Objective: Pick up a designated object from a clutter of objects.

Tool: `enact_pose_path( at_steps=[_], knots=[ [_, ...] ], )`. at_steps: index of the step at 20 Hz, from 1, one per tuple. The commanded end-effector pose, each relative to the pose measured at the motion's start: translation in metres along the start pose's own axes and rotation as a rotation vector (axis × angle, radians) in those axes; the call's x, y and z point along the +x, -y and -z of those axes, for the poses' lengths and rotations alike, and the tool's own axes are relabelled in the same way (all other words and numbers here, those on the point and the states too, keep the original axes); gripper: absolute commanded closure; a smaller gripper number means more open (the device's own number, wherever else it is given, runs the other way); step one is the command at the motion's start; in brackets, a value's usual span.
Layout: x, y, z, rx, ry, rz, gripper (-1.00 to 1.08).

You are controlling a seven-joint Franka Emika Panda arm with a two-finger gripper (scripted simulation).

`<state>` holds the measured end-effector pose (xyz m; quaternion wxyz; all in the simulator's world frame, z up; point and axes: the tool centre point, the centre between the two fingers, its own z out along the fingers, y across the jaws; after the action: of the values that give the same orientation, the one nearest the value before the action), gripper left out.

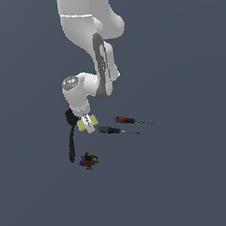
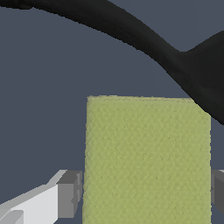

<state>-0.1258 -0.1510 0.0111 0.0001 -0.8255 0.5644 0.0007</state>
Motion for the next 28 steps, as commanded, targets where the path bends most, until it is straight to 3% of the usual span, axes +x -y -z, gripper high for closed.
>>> enact_pose_path(
  at_steps=[1,2,17,28],
  knots=[
    [0.000,0.001,-0.001,0.001,-0.001,0.000,-0.92],
    [0.000,0.001,-0.001,0.001,-0.001,0.000,1.08],
    [-0.003,0.002,0.004,0.001,-0.001,0.000,1.08],
    [-0.026,0.015,0.049,0.002,0.001,-0.001,1.08]
  ],
)
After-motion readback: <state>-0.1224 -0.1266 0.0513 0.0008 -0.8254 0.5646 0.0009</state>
